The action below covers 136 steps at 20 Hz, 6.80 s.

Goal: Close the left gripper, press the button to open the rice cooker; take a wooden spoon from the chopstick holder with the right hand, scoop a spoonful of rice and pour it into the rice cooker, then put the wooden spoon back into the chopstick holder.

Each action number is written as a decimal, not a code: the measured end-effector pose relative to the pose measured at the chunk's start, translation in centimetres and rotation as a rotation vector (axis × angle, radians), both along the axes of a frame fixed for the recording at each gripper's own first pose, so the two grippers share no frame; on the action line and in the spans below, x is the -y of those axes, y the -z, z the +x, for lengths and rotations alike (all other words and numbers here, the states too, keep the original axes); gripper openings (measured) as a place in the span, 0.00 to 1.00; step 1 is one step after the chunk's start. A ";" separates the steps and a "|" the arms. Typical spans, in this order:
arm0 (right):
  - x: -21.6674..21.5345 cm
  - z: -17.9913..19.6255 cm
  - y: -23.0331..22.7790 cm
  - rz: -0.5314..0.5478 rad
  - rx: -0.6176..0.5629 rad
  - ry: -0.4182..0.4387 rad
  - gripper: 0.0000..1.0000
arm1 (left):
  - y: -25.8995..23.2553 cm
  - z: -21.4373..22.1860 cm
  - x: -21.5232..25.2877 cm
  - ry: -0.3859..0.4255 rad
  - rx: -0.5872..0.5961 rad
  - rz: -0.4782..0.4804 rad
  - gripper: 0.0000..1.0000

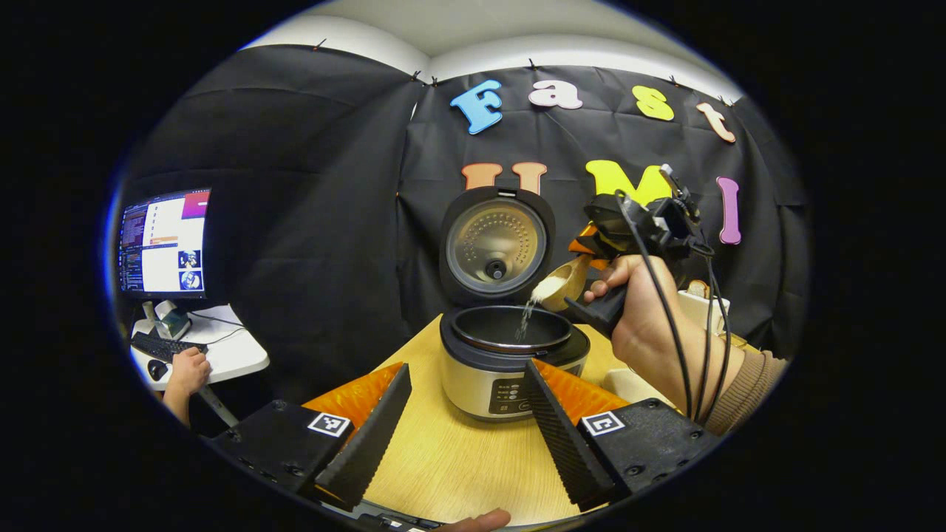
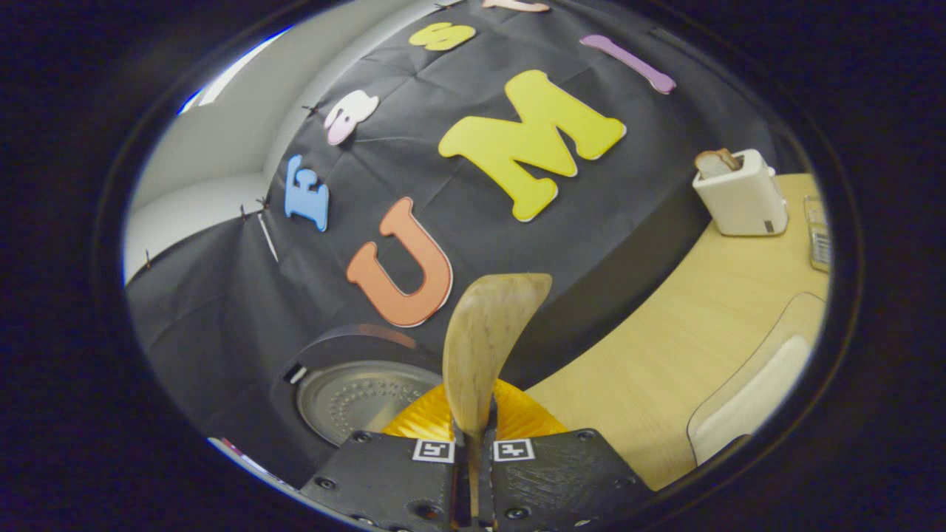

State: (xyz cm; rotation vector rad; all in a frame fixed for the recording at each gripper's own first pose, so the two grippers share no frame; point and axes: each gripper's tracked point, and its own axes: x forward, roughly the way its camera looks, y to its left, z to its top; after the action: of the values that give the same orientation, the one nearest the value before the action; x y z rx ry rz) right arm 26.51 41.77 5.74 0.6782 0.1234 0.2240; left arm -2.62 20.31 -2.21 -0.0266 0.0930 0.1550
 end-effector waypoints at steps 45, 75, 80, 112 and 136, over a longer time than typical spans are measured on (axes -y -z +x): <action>3.8 -8.9 -8.0 -0.671 0.428 -0.163 0.05 | -0.4 0.6 1.0 -0.066 0.001 0.061 0.97; 51.0 -1.4 10.1 -0.597 -0.187 0.266 0.07 | -0.2 1.8 5.6 -0.009 -0.007 0.108 0.98; 51.5 -1.4 10.5 -0.613 -0.220 0.274 0.11 | 0.0 1.9 5.9 -0.004 -0.014 0.111 0.97; 42.9 -16.9 4.9 -0.691 0.050 0.106 0.96 | -11.4 11.1 -0.1 -0.125 0.101 0.020 0.97; 46.3 -19.8 5.8 -0.624 0.061 0.132 0.97 | -21.6 34.6 -0.5 -0.132 0.031 0.104 0.97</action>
State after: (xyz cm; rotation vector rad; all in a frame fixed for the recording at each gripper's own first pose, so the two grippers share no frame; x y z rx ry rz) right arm 6.71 -4.57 -0.04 0.0576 0.0827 0.0700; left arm 31.97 20.77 19.43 0.0684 0.0518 0.2911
